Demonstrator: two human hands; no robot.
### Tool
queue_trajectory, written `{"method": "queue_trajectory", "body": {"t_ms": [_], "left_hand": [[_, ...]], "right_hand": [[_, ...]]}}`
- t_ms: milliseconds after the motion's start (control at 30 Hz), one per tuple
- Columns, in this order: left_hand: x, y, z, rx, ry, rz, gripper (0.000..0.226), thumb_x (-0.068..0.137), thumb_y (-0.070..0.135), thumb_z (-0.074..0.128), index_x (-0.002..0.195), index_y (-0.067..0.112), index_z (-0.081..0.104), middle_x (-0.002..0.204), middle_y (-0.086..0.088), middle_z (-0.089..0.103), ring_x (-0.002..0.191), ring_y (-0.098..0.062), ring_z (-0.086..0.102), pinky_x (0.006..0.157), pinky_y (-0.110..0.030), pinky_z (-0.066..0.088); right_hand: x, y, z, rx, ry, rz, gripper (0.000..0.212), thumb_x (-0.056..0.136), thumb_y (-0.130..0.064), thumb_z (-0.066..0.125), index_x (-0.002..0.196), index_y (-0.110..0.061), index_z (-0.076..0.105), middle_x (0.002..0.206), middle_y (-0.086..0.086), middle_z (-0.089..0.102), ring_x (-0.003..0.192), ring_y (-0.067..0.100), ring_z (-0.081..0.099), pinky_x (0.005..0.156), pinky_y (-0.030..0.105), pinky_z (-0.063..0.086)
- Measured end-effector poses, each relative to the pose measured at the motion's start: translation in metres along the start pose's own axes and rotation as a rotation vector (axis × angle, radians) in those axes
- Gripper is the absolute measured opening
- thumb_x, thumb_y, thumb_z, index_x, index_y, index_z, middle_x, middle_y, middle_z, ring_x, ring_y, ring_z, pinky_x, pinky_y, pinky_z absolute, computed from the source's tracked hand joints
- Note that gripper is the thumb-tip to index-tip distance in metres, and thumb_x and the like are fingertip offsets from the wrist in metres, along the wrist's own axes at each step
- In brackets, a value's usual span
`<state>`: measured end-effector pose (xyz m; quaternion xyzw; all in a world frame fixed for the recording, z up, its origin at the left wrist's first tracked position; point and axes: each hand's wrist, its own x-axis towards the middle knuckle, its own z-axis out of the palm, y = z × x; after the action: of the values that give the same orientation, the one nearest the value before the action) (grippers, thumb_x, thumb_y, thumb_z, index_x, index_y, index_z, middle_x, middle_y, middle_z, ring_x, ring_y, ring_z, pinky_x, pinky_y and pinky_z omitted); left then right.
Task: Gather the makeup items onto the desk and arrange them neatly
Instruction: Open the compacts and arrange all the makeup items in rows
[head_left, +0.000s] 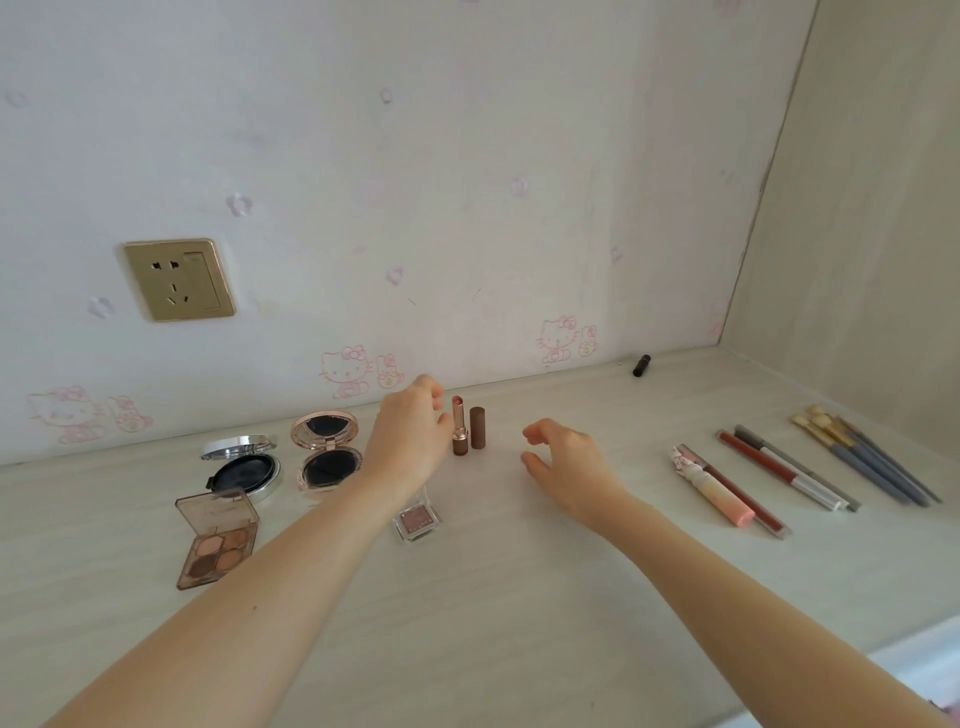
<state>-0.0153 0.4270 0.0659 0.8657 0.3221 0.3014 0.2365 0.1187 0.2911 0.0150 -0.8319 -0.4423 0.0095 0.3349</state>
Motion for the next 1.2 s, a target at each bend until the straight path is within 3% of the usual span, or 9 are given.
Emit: {"method": "queue_trajectory", "body": {"t_ms": [100, 267, 400, 567, 933, 1067, 1200], "left_hand": [[-0.010, 0.010, -0.004, 0.020, 0.031, 0.076, 0.023, 0.091, 0.011, 0.053, 0.114, 0.010, 0.058, 0.110, -0.004, 0.066, 0.102, -0.021, 0.061, 0.089, -0.039, 0.049], [-0.033, 0.036, 0.007, 0.048, 0.081, 0.278, 0.021, 0.090, 0.011, 0.054, 0.109, 0.014, 0.061, 0.105, 0.002, 0.069, 0.098, -0.020, 0.063, 0.078, -0.030, 0.044], [-0.044, 0.064, 0.036, 0.024, 0.009, 0.375, 0.023, 0.090, 0.014, 0.053, 0.112, 0.017, 0.060, 0.107, 0.002, 0.068, 0.100, -0.018, 0.061, 0.088, -0.034, 0.040], [-0.036, 0.089, 0.084, 0.054, -0.177, 0.407, 0.029, 0.093, 0.021, 0.049, 0.121, 0.020, 0.055, 0.112, 0.001, 0.064, 0.107, -0.019, 0.055, 0.083, -0.036, 0.049], [0.052, 0.118, 0.185, 0.115, -0.321, 0.357, 0.030, 0.096, 0.024, 0.044, 0.122, 0.015, 0.057, 0.123, -0.003, 0.059, 0.120, -0.021, 0.044, 0.089, -0.040, 0.046], [0.087, 0.121, 0.226, 0.030, -0.329, 0.303, 0.032, 0.096, 0.023, 0.045, 0.123, 0.013, 0.059, 0.127, -0.006, 0.055, 0.124, -0.023, 0.040, 0.095, -0.037, 0.042], [0.114, 0.121, 0.257, 0.095, -0.306, 0.400, 0.042, 0.096, 0.023, 0.045, 0.136, 0.010, 0.047, 0.137, -0.008, 0.047, 0.129, -0.028, 0.036, 0.103, -0.039, 0.038]], "right_hand": [[-0.020, 0.008, -0.016, -0.079, -0.002, -0.030, 0.035, 0.095, -0.022, 0.053, 0.128, -0.011, 0.053, 0.127, 0.003, 0.058, 0.120, 0.020, 0.051, 0.095, 0.024, 0.038], [-0.050, 0.025, -0.046, -0.204, 0.019, -0.055, 0.032, 0.096, -0.026, 0.050, 0.126, -0.017, 0.054, 0.127, -0.001, 0.057, 0.118, 0.017, 0.049, 0.092, 0.025, 0.040], [-0.065, 0.040, -0.073, -0.306, 0.057, -0.051, 0.032, 0.096, -0.031, 0.048, 0.126, -0.021, 0.053, 0.125, -0.004, 0.057, 0.117, 0.015, 0.049, 0.092, 0.028, 0.043], [-0.060, 0.068, -0.106, -0.362, 0.099, -0.008, 0.031, 0.096, -0.027, 0.049, 0.126, -0.019, 0.054, 0.124, 0.000, 0.057, 0.117, 0.018, 0.048, 0.092, 0.029, 0.042], [0.045, 0.157, -0.131, -0.399, 0.045, 0.117, 0.033, 0.097, -0.020, 0.045, 0.129, -0.014, 0.051, 0.129, 0.005, 0.055, 0.119, 0.024, 0.048, 0.098, 0.035, 0.040], [0.091, 0.188, -0.118, -0.422, 0.001, 0.118, 0.037, 0.097, -0.017, 0.044, 0.134, -0.015, 0.045, 0.136, 0.007, 0.049, 0.123, 0.025, 0.045, 0.102, 0.035, 0.038], [0.135, 0.207, -0.107, -0.457, -0.021, 0.098, 0.045, 0.097, -0.010, 0.041, 0.142, -0.017, 0.037, 0.141, 0.011, 0.042, 0.126, 0.030, 0.043, 0.104, 0.040, 0.038]]}}
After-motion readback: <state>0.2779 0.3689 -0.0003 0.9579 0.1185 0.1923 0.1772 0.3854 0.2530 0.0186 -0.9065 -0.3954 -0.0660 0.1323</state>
